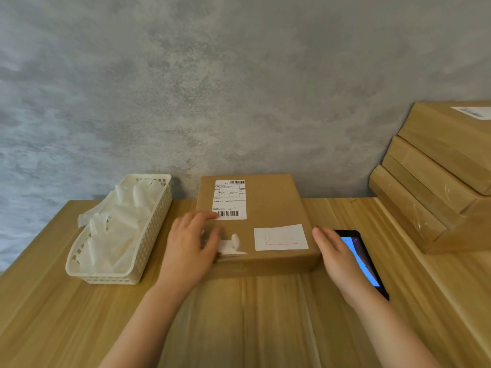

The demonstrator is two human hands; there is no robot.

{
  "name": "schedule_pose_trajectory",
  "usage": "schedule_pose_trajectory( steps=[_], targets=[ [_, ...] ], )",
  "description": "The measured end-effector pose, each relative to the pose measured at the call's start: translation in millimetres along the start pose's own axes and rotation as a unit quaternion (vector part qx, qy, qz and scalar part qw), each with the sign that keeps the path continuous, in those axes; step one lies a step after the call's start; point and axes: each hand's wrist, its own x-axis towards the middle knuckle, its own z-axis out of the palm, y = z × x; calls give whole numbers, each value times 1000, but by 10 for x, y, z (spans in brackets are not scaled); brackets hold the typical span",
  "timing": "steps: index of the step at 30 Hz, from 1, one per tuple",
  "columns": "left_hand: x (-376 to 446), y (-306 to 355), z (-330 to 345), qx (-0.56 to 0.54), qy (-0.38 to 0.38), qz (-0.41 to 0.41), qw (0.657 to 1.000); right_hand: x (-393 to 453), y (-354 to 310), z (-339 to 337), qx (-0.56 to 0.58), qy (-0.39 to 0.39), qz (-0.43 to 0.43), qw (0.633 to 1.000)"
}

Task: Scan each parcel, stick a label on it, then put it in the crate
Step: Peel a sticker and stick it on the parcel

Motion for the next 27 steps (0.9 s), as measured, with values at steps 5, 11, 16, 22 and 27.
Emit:
schedule_pose_trajectory(
  steps=[5, 11, 16, 22, 27],
  targets=[
    [-145, -333, -91, -254, -72, -323, 909, 33, 16, 136, 10, -44, 49, 998],
    [-241, -402, 23, -366, -69, -386, 844, 85, 4, 115, -4, -76, 63, 995],
    [-212, -230, 17, -357, -123, -358, 854, 86, 62, 112, 32, -89, 39, 995],
    [-267, -185, 48, -499, -98, -365, 780, 61, 134, -47, 179, -160, 34, 970],
    [-459, 102, 7, -539, -100, -375, 747, 5, 56, -218, 280, -219, 29, 934]
  ],
)
